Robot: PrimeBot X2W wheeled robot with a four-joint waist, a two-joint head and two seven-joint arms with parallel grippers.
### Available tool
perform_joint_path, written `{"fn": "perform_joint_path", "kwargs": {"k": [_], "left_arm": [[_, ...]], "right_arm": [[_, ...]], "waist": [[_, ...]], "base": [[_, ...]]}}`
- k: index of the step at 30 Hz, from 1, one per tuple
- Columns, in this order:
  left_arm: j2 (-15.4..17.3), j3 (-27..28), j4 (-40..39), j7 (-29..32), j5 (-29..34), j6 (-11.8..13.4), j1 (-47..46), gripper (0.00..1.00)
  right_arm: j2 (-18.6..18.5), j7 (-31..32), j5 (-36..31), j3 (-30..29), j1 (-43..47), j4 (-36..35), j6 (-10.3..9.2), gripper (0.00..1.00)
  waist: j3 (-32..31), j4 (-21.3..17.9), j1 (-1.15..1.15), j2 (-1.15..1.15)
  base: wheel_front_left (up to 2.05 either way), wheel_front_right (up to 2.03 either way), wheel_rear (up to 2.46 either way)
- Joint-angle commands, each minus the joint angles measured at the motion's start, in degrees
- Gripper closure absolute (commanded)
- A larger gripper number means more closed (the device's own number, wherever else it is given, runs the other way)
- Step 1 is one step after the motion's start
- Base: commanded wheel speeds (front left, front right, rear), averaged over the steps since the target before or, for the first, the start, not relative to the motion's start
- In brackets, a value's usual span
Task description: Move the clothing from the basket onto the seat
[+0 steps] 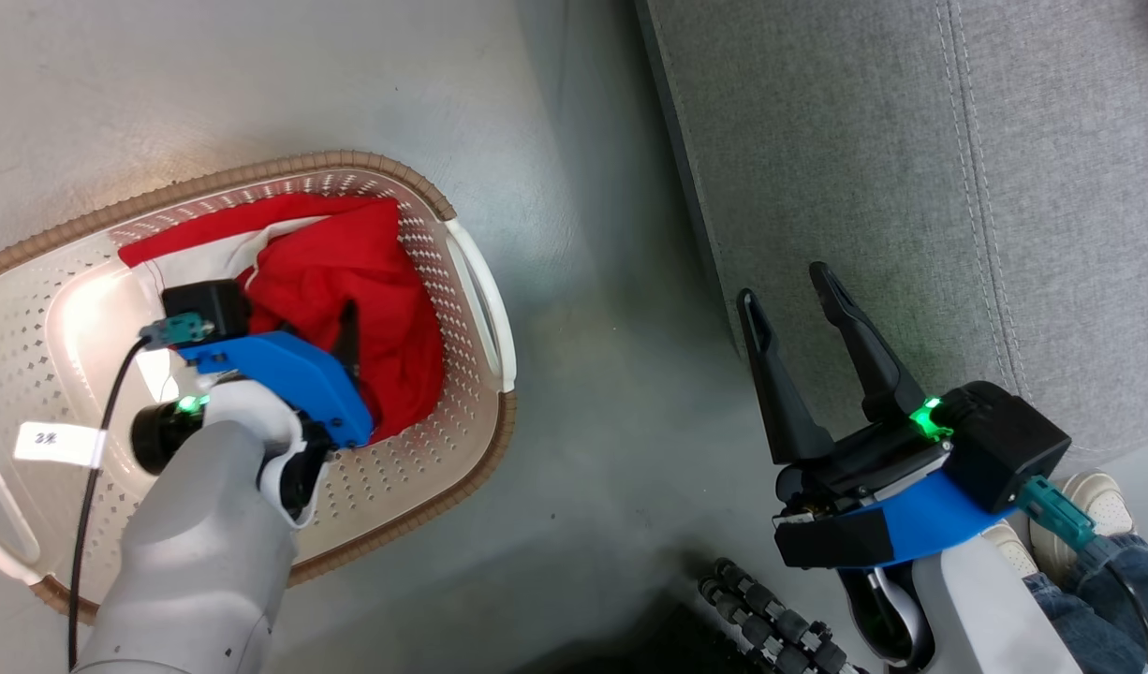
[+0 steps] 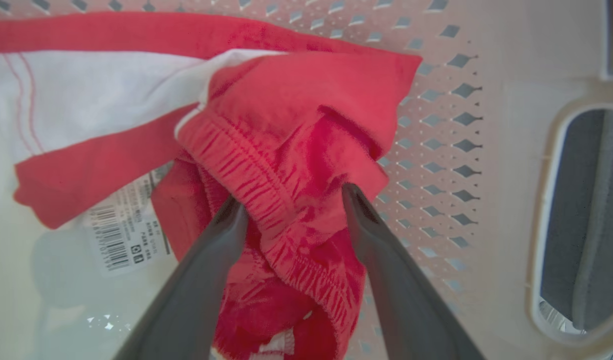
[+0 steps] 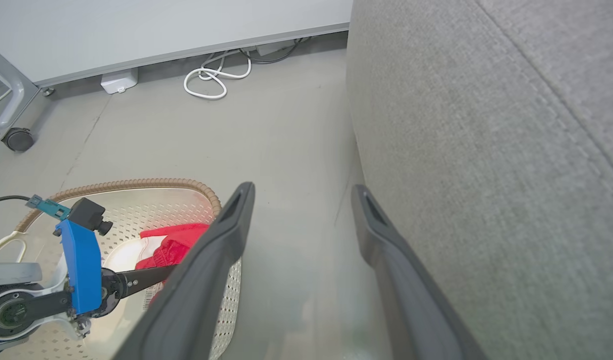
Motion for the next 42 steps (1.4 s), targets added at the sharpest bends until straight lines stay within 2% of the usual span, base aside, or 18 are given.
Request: {"fn": "perform_joint_path", "kwargs": {"k": [1, 2, 3, 4, 5, 28, 33, 42], "left_arm": [[0.2, -0.7, -0.8, 0.5, -0.4, -0.5, -0.5, 0.0], [0.4, -1.4, -1.3, 0.9, -0.5, -0.5, -0.4, 0.0], [0.7, -2.3, -1.6, 1.1, -0.2, -0.5, -0.4, 0.5], [1.0, -3.0, -1.9, 1.1, 0.1, -0.5, -0.5, 0.87], [1.1, -3.4, -1.9, 1.0, 0.1, -0.5, -0.5, 1.0], [3.4, -7.4, -0.7, -1.4, -2.5, -0.5, -1.0, 1.0], [3.1, -8.8, -1.3, -2.5, -3.1, -0.5, 1.1, 1.0], [1.3, -13.7, -4.5, -5.9, -4.6, -0.5, 5.6, 1.0]], "right_arm": [[0.1, -0.2, -0.1, -0.3, 0.6, -0.4, 0.01, 0.0], [0.1, -0.2, -0.2, -0.5, 0.8, -0.4, 0.01, 0.0], [0.1, -0.2, -0.2, -0.6, 0.9, -0.5, 0.01, 0.0], [0.1, -0.2, -0.2, -0.7, 0.9, -0.6, 0.01, 0.0], [0.1, -0.2, -0.3, -0.8, 1.0, -0.7, 0.01, 0.0], [0.1, -0.2, 0.5, 1.4, -1.7, 1.0, 0.01, 0.0], [0.1, -0.2, -0.2, 2.0, -2.9, 2.1, 0.01, 0.0], [0.0, -0.2, -2.7, 0.9, -2.7, 5.2, 0.01, 0.0]], "waist": [[0.1, 0.1, 0.0, 0.0], [0.1, 0.1, 0.0, 0.0], [0.1, 0.2, 0.0, 0.0], [0.1, 0.2, 0.0, 0.0], [0.1, 0.3, 0.0, 0.0], [-1.8, -0.5, 0.0, 0.0], [-5.9, 0.6, 0.0, 0.0], [-17.1, 5.7, 0.0, 0.0]], "base": [[0.0, 0.0, 0.0], [0.0, 0.0, 0.0], [0.0, 0.0, 0.0], [0.0, 0.0, 0.0], [0.0, 0.0, 0.0], [0.0, 0.0, 0.0], [0.0, 0.0, 0.0], [0.0, 0.0, 0.0]]}}
